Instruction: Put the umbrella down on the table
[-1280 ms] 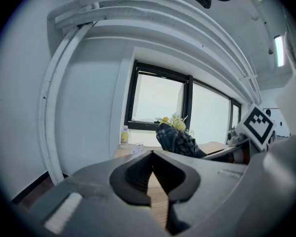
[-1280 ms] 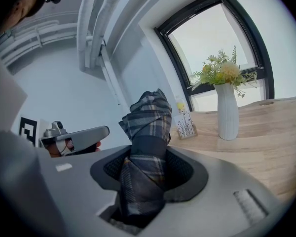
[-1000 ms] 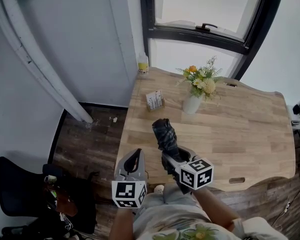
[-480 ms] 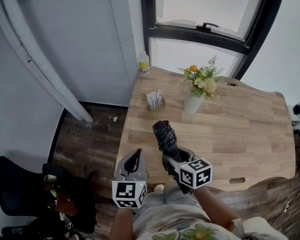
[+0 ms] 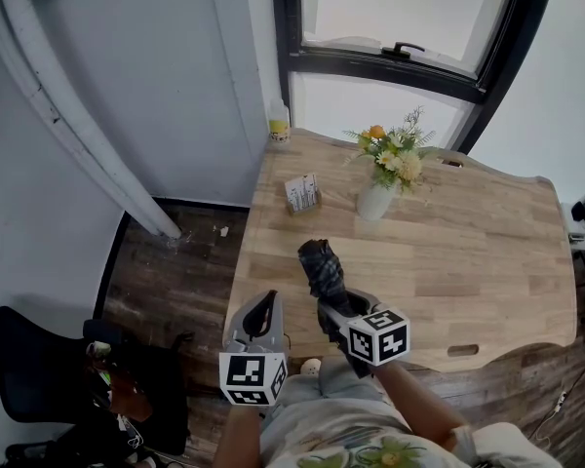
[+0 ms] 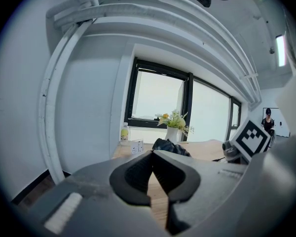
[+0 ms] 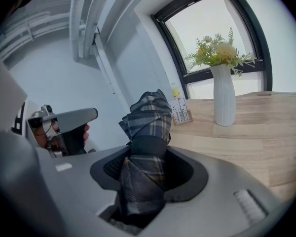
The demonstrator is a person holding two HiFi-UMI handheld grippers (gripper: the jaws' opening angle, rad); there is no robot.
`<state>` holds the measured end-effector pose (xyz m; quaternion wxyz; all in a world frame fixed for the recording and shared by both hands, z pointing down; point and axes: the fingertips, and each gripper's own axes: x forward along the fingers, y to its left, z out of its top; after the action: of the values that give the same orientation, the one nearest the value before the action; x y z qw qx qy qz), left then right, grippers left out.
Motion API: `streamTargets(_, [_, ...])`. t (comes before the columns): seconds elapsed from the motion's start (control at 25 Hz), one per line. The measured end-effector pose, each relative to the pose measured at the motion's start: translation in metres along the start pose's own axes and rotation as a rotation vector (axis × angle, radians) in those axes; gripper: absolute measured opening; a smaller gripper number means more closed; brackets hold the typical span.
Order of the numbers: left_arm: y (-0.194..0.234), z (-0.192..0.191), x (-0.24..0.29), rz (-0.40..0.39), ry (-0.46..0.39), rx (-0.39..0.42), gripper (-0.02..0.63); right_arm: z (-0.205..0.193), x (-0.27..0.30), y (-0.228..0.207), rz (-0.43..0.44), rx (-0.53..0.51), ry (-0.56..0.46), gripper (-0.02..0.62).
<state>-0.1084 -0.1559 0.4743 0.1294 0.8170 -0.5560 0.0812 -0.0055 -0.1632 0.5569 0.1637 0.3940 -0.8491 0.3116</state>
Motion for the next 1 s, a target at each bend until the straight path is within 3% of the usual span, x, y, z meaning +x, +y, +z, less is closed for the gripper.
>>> streamTargets(1.0, [0.005,-0.007,-0.002,-0.006,0.025,-0.001,0.003,-0.042,0.023,-0.02,-0.046,0.027,0.124,0.198])
